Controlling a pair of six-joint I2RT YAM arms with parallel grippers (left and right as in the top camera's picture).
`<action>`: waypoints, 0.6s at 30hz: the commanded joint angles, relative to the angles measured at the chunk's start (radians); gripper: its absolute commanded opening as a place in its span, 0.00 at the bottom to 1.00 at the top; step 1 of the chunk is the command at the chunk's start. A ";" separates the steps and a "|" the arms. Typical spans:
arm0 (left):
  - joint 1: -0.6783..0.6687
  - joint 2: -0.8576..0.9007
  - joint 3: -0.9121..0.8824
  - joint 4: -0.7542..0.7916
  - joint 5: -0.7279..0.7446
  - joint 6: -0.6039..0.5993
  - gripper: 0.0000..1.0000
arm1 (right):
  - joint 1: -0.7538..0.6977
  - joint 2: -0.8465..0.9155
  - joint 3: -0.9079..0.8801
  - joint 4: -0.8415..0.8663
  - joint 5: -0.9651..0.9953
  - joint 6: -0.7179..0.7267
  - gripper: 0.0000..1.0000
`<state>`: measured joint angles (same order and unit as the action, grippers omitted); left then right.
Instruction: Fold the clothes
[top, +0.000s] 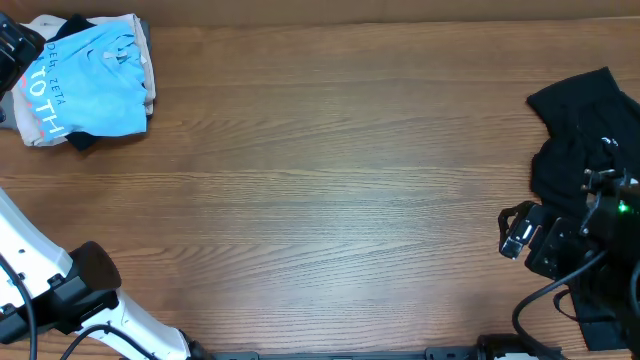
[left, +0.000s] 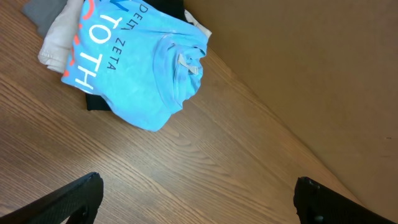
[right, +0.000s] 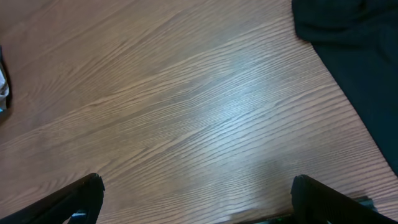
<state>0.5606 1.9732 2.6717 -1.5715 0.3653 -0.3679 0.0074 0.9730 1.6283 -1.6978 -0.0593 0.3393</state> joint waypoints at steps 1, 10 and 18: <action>0.000 -0.003 0.000 0.001 -0.011 -0.006 1.00 | 0.005 0.003 -0.005 0.005 0.014 0.001 1.00; 0.000 -0.003 0.000 0.001 -0.011 -0.006 1.00 | 0.032 0.005 -0.005 0.006 0.014 0.001 1.00; 0.000 -0.003 0.000 0.001 -0.011 -0.006 1.00 | 0.048 -0.072 -0.005 0.005 0.014 0.001 1.00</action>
<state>0.5606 1.9732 2.6717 -1.5715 0.3626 -0.3679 0.0483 0.9512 1.6253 -1.6958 -0.0544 0.3401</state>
